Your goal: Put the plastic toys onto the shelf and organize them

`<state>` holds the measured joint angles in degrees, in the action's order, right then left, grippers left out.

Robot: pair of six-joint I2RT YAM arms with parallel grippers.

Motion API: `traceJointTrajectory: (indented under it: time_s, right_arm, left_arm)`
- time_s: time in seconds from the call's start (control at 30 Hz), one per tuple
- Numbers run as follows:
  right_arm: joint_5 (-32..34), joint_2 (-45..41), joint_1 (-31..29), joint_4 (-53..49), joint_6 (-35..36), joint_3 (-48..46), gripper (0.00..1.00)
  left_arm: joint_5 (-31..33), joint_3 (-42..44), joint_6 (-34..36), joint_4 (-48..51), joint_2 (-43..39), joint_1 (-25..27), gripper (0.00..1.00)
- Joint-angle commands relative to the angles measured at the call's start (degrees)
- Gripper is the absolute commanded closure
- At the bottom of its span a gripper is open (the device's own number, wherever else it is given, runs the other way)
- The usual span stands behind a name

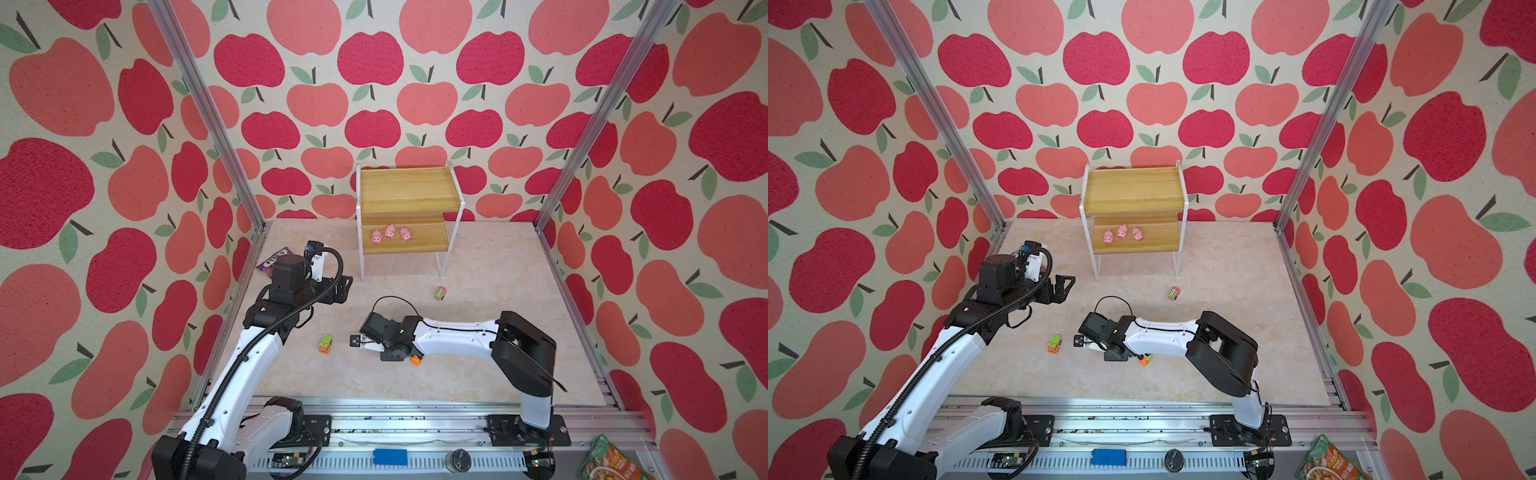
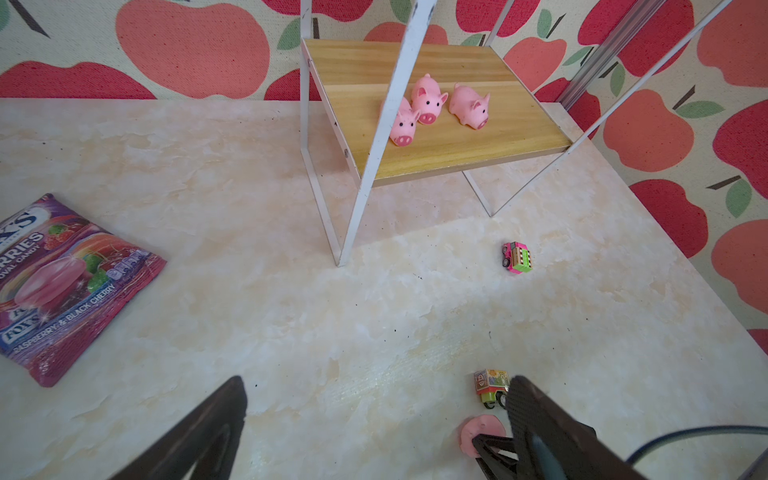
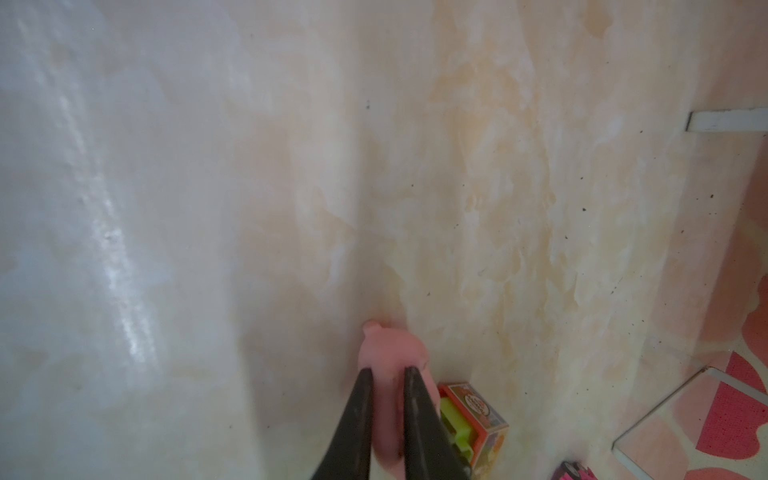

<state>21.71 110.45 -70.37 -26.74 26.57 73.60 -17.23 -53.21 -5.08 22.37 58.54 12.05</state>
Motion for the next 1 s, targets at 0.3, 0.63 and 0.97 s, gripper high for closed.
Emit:
traceJointTrajectory:
  time_s: [0.3, 0.63, 0.97]
  right_arm:
    - [-6.7, -13.4, 6.1, 4.6, -15.3, -4.0, 0.95]
    - [-2.9, -31.4, 14.0, 13.2, -41.4, -26.8, 0.94]
    - [-6.7, -34.7, 21.8, 26.2, -60.7, -42.4, 0.92]
  left_arm:
    - [-1.4, -0.5, -0.8, -1.4, 0.5, -0.2, 0.0]
    - [-1.3, -0.7, -0.6, -1.2, 0.6, 2.5, 0.0]
    - [-1.0, -0.7, -0.3, -1.0, 0.6, 5.0, 0.0]
